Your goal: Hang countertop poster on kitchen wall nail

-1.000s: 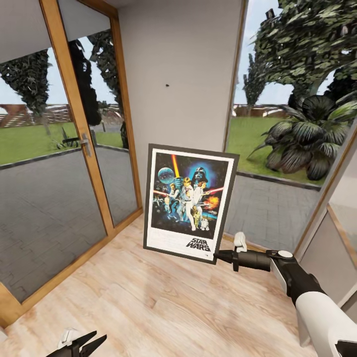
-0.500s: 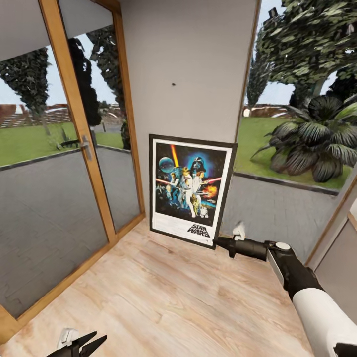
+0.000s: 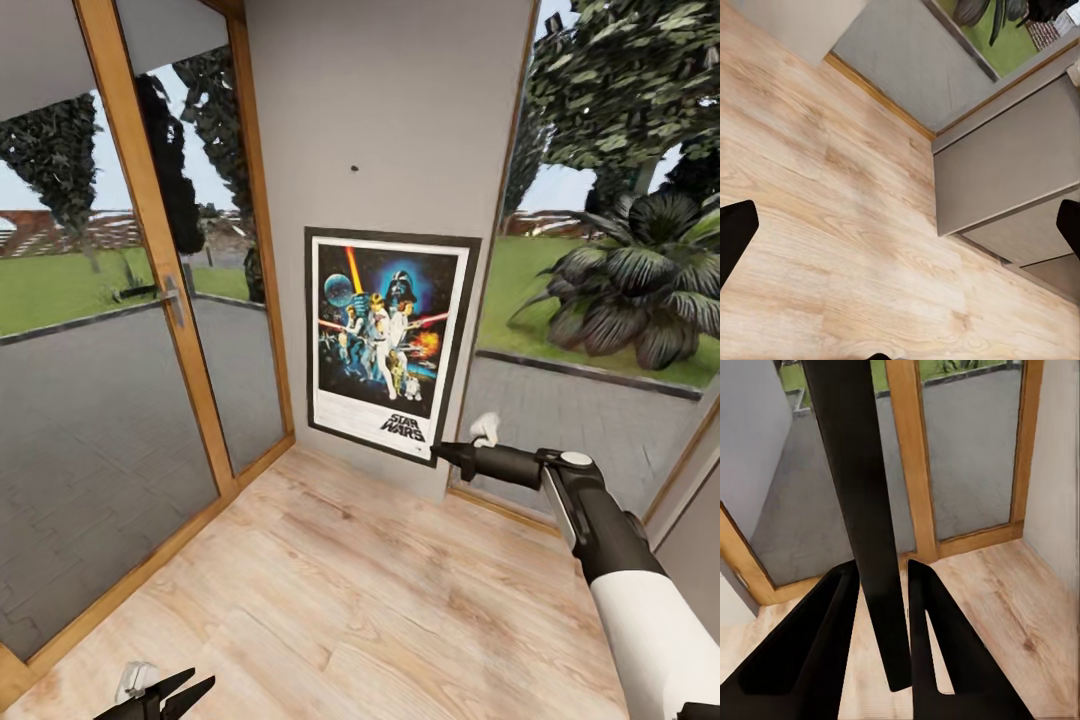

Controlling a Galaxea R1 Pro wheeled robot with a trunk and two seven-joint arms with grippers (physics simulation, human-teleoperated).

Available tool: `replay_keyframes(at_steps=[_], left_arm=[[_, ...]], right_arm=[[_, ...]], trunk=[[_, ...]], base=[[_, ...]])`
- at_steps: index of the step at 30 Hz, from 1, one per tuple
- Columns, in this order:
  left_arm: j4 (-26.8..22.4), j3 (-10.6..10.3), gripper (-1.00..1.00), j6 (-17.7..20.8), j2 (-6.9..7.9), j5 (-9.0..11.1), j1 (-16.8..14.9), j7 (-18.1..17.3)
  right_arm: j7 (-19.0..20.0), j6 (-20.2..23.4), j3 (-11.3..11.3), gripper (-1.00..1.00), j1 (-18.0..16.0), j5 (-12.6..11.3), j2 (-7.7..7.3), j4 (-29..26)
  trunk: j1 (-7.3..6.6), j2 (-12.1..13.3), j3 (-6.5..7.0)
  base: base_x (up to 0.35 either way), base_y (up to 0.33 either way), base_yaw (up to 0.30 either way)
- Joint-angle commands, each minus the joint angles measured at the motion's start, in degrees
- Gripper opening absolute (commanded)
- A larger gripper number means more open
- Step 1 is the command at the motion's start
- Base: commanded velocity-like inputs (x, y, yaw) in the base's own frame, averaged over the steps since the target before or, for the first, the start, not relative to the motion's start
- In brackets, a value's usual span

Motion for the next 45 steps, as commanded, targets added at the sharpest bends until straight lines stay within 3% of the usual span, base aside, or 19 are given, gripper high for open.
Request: replay_keyframes(at_steps=[1,15,45], left_arm=[[0.0,-0.4,1.00,0.1,0.08,0.6,-0.1,-0.1],[0.0,-0.4,1.00,0.1,0.14,0.6,-0.1,0.0],[0.1,-0.3,1.00,0.2,0.30,0.6,-0.1,0.1]], right_arm=[[0.0,0.8,-0.1,-1.00,-0.1,0.2,0.03,-0.3],[-1.7,3.0,-0.2,-1.00,-0.1,0.4,0.02,-1.2],[-1.7,3.2,-0.2,-1.00,-0.8,0.3,-0.04,-2.1]], trunk=[[0.04,-0.1,-0.14],[0.04,-0.1,-0.14],[0.04,-0.1,-0.14]], base=[[0.007,0.003,0.000],[0.109,0.080,0.000],[0.332,-0.025,0.000]])
